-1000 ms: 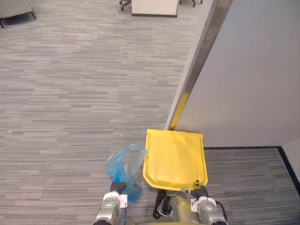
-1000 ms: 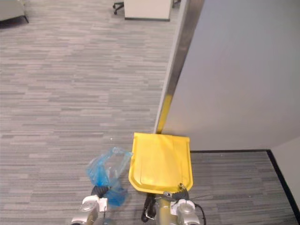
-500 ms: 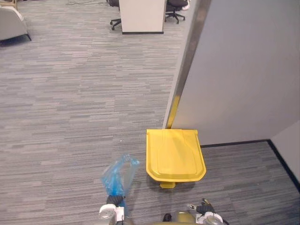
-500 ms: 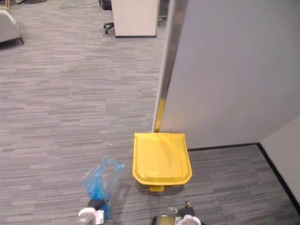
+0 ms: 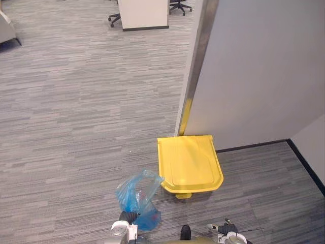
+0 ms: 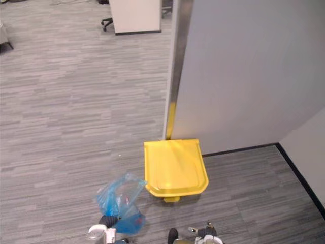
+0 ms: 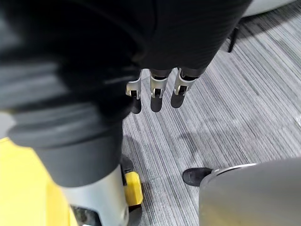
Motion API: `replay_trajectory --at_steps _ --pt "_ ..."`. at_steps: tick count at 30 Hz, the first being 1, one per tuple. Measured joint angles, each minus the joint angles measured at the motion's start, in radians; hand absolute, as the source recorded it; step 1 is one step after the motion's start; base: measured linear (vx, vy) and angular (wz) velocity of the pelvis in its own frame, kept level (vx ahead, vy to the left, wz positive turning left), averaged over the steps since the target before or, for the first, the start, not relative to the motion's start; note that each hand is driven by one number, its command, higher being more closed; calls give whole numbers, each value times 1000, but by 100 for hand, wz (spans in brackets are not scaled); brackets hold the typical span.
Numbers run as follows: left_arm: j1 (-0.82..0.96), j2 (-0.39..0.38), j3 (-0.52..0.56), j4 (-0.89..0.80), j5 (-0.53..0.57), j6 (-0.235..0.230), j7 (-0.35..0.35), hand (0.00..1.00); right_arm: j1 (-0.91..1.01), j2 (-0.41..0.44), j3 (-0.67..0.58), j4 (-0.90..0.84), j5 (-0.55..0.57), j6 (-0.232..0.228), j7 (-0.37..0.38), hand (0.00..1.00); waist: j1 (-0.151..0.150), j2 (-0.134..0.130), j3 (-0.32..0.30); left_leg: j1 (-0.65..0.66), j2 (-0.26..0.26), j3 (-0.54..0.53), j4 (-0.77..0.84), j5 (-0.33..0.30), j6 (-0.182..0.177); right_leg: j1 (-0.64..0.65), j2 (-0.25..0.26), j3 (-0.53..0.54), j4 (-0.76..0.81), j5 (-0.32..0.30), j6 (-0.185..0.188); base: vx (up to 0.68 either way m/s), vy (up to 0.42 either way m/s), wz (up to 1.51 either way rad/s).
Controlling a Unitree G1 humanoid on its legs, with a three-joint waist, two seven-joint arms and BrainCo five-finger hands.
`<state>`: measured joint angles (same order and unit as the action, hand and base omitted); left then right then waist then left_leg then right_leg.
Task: Gather rubbish on tea table into small bin, then transfer packed bag to large trash can.
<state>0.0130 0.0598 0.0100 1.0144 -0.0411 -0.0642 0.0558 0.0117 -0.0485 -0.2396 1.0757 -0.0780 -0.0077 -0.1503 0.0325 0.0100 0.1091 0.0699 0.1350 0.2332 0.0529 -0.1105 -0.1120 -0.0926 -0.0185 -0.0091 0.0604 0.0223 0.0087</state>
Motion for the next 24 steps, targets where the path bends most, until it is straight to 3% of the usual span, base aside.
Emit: replay_trajectory --at_steps 2,3,4,5,6,7,11,14,24 --pt "-6 20 -1 0 0 0 0 100 -21 12 24 -4 0 0 0 0 -1 -23 22 -27 -8 35 16 -6 9 -54 -13 17 39 -9 9 -276 24 -58" --pt "-8 27 -2 0 0 1 1 100 -22 15 29 -16 0 -1 1 0 -16 -31 22 -65 -5 48 32 -16 26 -83 -21 -1 36 -29 3 -326 -30 -27" --pt "-8 24 0 0 0 2 1 100 -26 13 28 -27 0 0 0 0 -19 -15 27 -73 9 51 31 -16 28 -91 -21 -20 56 -37 2 -211 -32 -21" --pt "3 23 0 0 0 2 2 100 -29 10 28 -35 0 0 0 0 -18 -14 29 -70 16 55 31 -18 24 -118 -31 -72 207 -78 -11 -67 -16 -13" --pt "16 30 -3 0 0 4 2 100 -21 9 28 -35 -2 0 -1 0 -21 -23 23 -63 7 45 31 -19 22 -97 -41 -86 263 -134 3 0 0 0" --pt "20 38 -5 0 -1 6 4 100 0 2 27 -33 0 -1 0 0 -22 -38 19 -46 -10 22 29 -18 13 -50 -42 -88 196 -174 0 -12 -34 17" --pt "40 32 -8 0 -1 4 2 100 14 -15 14 -28 -1 1 -5 0 -16 5 -12 -51 -3 -39 -2 6 18 -11 -4 -92 72 -111 9 58 -23 -2" --pt "35 31 -8 1 -2 4 1 100 17 -12 -2 -28 0 2 -5 0 -18 0 -9 -39 -1 -53 -5 26 3 7 1 -96 69 -91 -20 93 -17 1" --pt "39 35 -7 20 -1 3 -1 100 21 -12 -25 1 0 1 -6 0 -23 -14 -14 -1 -15 -65 -23 26 2 98 -2 -114 -47 -47 -11 30 23 5"
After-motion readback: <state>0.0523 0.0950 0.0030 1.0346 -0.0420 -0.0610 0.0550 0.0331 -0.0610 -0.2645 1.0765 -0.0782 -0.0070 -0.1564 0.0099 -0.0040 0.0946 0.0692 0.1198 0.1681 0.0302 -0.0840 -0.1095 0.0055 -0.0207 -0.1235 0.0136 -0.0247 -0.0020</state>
